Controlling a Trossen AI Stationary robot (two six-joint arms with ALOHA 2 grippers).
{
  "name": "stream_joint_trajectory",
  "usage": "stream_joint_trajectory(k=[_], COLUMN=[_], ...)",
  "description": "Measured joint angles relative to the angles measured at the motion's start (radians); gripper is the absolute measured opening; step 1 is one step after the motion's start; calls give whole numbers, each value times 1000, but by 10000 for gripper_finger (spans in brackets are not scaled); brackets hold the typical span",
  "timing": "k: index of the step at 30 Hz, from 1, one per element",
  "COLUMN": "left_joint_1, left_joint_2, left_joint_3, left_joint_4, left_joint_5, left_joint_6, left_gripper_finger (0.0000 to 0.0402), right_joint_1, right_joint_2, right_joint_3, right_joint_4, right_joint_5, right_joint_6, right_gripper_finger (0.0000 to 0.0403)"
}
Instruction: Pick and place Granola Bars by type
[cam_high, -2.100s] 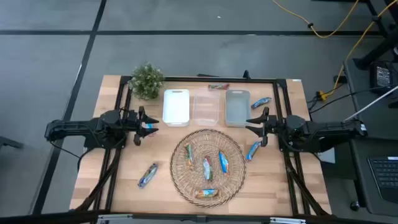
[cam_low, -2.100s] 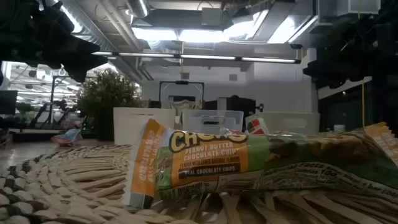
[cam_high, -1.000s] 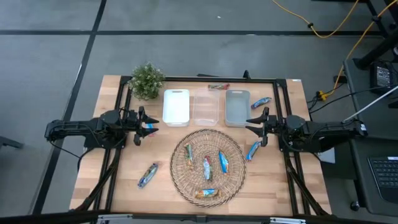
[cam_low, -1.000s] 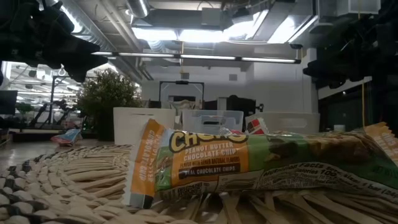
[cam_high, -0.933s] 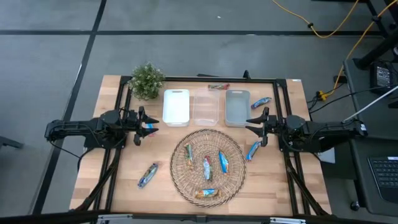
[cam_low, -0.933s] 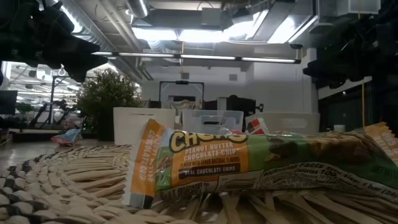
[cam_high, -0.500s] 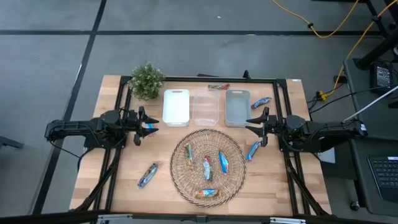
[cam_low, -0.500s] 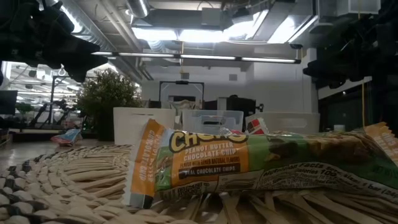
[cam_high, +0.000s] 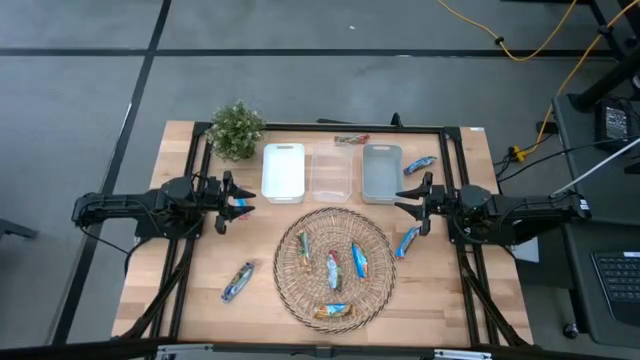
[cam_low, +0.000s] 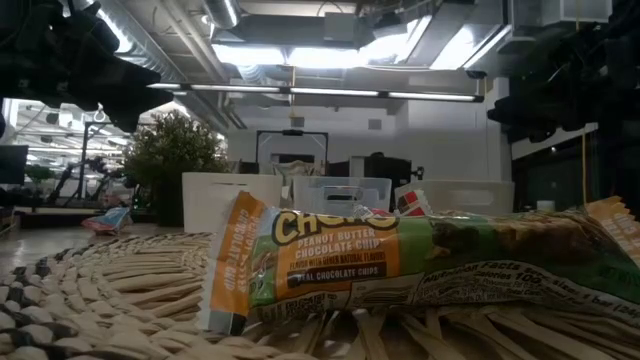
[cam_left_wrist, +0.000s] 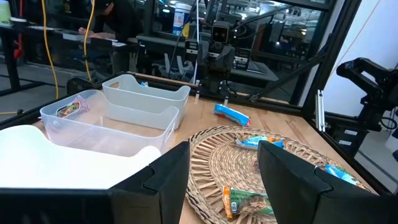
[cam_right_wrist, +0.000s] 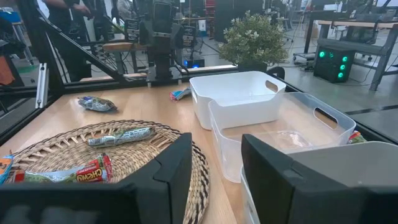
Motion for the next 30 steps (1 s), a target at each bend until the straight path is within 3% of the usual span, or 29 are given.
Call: stream_joint_trajectory(k=[14,21,30], left_joint_1=[0,1,1], left_joint_2=[0,0,6], left_joint_3=[0,0,0], left_joint_4=[0,2,9], left_joint_5=[-2,-110,-170], left_joint_6=[0,0,54], left_gripper_finger=[182,182,182], right_joint_1=[0,0,0], right_joint_2=[0,0,0], right_joint_3=[0,0,0], right_joint_4=[-8,-7,-4], right_joint_5=[-6,-5,25], right_joint_6=[-76,-75,-45], right_gripper_finger=[142,142,142])
